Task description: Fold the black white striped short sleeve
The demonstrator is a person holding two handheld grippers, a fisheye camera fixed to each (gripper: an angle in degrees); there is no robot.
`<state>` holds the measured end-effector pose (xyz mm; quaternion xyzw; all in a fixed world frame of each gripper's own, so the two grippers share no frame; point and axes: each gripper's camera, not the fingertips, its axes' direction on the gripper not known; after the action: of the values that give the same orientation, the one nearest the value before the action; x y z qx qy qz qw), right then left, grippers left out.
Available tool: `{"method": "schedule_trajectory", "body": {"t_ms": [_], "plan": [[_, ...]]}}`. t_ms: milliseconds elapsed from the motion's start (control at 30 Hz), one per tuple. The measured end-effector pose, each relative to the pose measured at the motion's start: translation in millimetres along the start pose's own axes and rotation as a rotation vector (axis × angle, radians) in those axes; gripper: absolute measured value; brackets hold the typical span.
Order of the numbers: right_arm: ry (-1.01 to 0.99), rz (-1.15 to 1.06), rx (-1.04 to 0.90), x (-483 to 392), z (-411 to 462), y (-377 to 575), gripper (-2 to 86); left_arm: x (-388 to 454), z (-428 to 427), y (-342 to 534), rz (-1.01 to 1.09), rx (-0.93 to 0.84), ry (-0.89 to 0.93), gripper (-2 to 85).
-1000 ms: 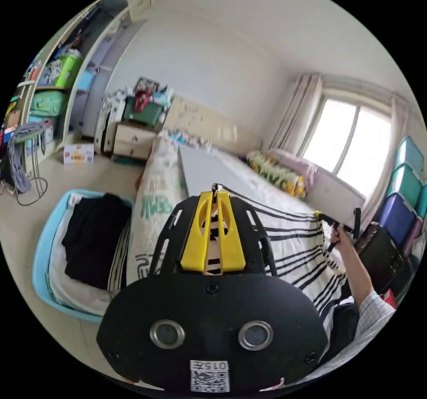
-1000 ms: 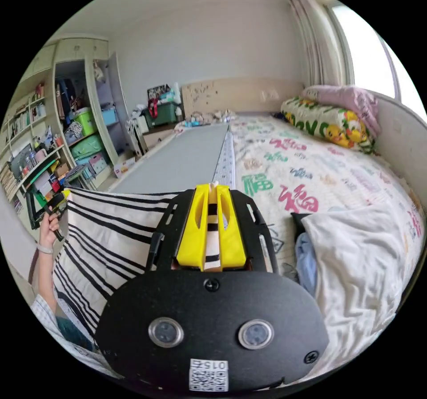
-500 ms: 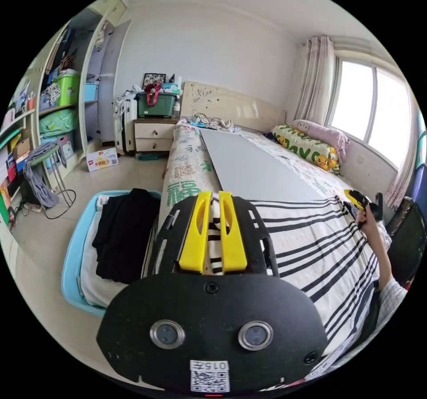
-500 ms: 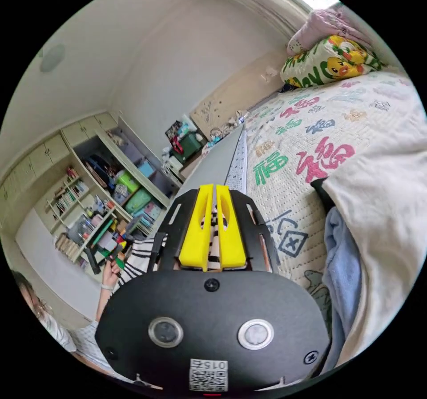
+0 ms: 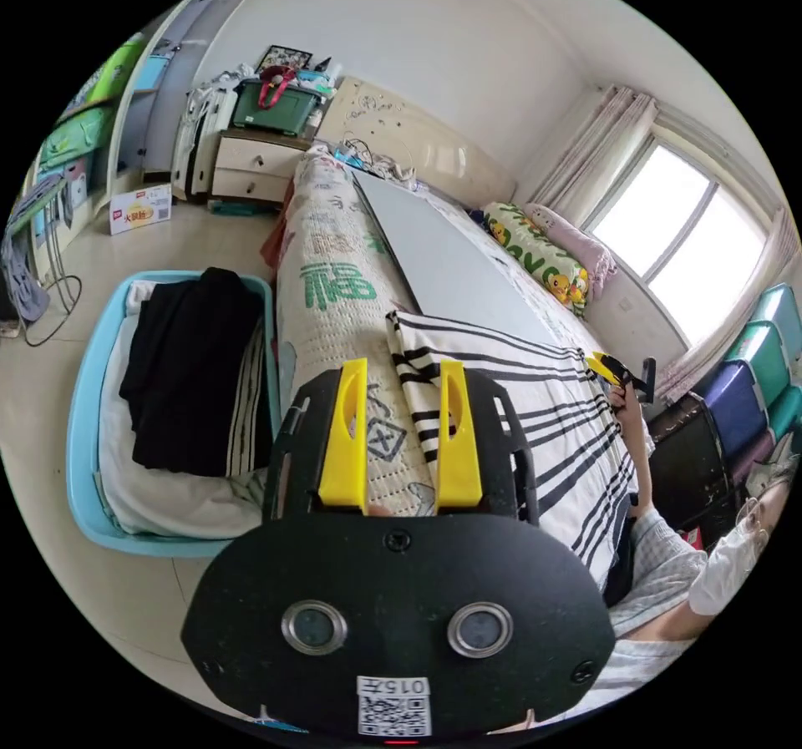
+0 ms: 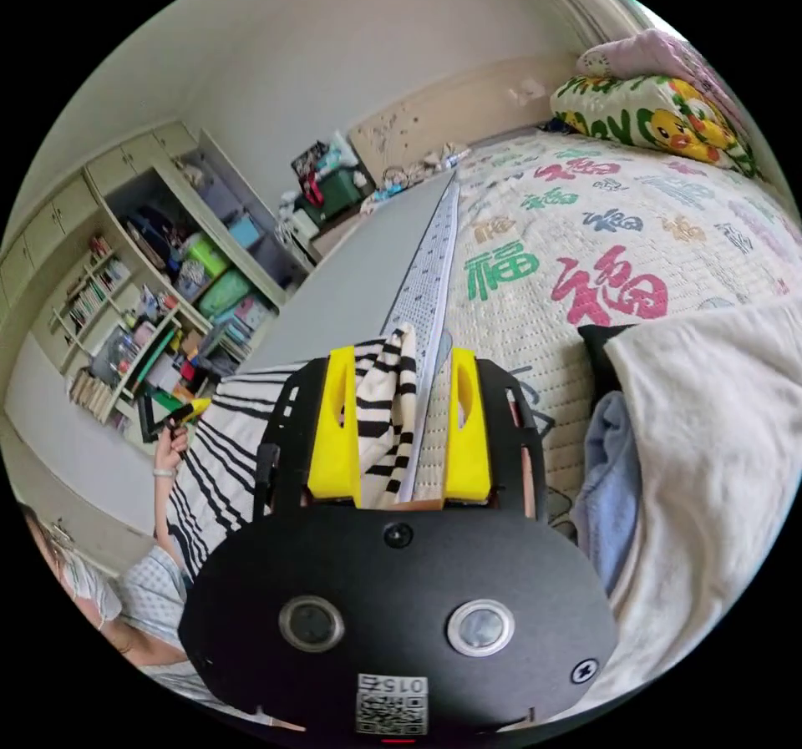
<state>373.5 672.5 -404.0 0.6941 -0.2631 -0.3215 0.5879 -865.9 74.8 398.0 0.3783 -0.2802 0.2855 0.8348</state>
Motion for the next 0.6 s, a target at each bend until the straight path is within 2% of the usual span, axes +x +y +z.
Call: {"method": "schedule_trajectory", "body": {"t_ms": [100, 267, 367, 600], "plan": [[0.069, -0.069, -0.077, -15, 19, -12, 14.7, 8, 28, -11, 0.039, -0.124, 0.032, 9.2], [0.009, -0.014, -0.045, 2, 22, -23, 11.6, 30, 31, -19, 0.07, -0.134, -0.069, 6.8], [-0.086, -0.019, -0.041, 11, 26, -29, 3.8, 47, 28, -22, 0.12, -0.134, -0.127, 2.7], [0.043, -0.019, -0.04, 0, 42, -43, 0.2, 84, 14, -26, 0.196, -0.112, -0.245, 0.5]]}}
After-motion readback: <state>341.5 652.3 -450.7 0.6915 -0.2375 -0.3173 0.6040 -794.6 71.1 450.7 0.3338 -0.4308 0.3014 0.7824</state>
